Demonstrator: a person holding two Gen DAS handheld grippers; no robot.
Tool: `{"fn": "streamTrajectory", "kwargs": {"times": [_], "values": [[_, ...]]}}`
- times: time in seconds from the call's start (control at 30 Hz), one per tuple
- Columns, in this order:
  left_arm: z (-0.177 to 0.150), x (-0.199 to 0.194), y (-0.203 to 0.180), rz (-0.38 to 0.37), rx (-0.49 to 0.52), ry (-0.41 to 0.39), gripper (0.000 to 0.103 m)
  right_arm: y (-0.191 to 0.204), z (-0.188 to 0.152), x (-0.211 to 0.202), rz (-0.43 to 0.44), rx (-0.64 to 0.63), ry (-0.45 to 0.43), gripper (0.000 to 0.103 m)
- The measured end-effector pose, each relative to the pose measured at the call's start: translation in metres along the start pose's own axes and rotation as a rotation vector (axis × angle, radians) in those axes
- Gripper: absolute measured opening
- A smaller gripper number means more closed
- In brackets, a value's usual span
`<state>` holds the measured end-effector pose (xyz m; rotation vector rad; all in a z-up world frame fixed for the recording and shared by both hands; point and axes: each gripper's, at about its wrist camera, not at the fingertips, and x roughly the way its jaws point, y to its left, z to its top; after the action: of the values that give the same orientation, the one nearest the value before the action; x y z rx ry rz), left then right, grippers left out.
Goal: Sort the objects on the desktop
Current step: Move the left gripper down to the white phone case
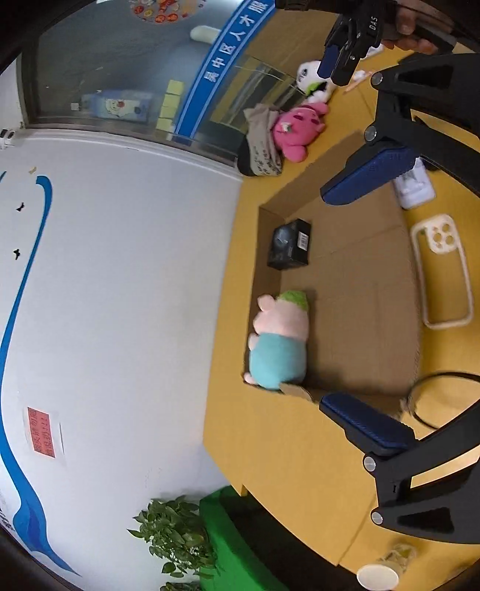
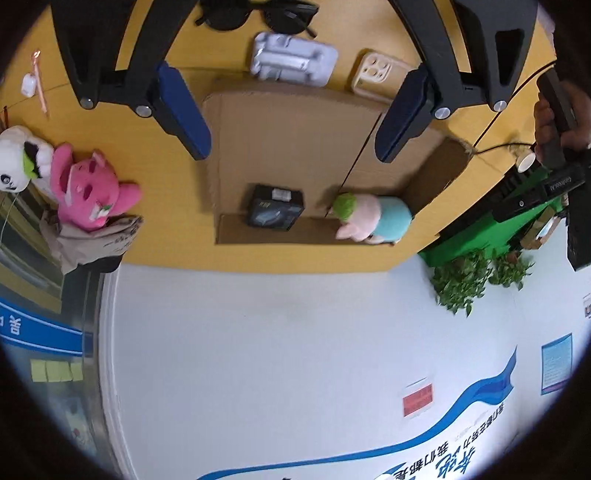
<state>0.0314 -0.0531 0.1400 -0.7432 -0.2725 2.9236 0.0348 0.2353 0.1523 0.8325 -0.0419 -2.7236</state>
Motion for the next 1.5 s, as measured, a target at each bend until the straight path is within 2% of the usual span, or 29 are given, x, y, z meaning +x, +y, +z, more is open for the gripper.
{"fn": "streamTrajectory", "kwargs": {"times": [0.17,0.23,0.4,0.53,0.6,0.7,0.8,0.87,1.0,1.07,1.1,1.2,1.27,1.37,1.43,1.5], "values": [[-0.010,-0.011,0.012,-0.029,-0.034,0.018,0.103,0.024,-0.029,0.025,0.070,0.010,0.129,0.091],[-0.020,-0.006,0.014,-0.015,-0.035,0.050,0.103,0.038,-0.045,0.042,0.116,0.006,0.179,0.091],[-0.047,0.008,0.023,-0.007,-0.051,0.132,0.102,0.072,-0.078,0.091,0.169,-0.032,0.308,0.088],[-0.068,0.017,0.032,-0.013,-0.075,0.193,0.102,0.080,-0.086,0.110,0.182,-0.037,0.342,0.085],[-0.075,0.017,0.035,-0.009,-0.071,0.199,0.100,0.078,-0.086,0.115,0.175,-0.032,0.352,0.084],[-0.072,0.002,0.043,0.022,-0.048,0.151,0.100,0.075,-0.089,0.118,0.159,-0.043,0.373,0.080],[-0.050,-0.030,0.067,0.098,-0.046,0.030,0.100,0.067,-0.092,0.116,0.155,-0.030,0.379,0.079],[-0.036,-0.046,0.083,0.131,-0.058,-0.019,0.100,0.060,-0.090,0.114,0.149,-0.018,0.365,0.079],[-0.008,-0.077,0.114,0.257,-0.068,-0.093,0.100,0.046,-0.075,0.112,0.127,-0.006,0.339,0.079],[-0.002,-0.091,0.122,0.277,-0.087,-0.109,0.100,0.039,-0.067,0.111,0.113,-0.006,0.327,0.079],[-0.003,-0.093,0.123,0.253,-0.099,-0.090,0.100,0.036,-0.065,0.111,0.112,-0.003,0.325,0.080],[-0.020,-0.076,0.107,0.102,-0.101,0.032,0.100,0.029,-0.067,0.117,0.137,0.043,0.356,0.080],[-0.041,-0.054,0.088,-0.003,-0.096,0.118,0.101,0.033,-0.074,0.124,0.153,0.043,0.383,0.080],[-0.077,-0.016,0.059,-0.122,-0.093,0.239,0.100,0.047,-0.084,0.126,0.155,0.014,0.400,0.077],[-0.099,0.013,0.044,-0.174,-0.096,0.332,0.094,0.048,-0.082,0.118,0.179,0.018,0.379,0.076],[-0.112,0.041,0.037,-0.177,-0.114,0.416,0.081,0.042,-0.071,0.107,0.151,-0.012,0.339,0.076]]}}
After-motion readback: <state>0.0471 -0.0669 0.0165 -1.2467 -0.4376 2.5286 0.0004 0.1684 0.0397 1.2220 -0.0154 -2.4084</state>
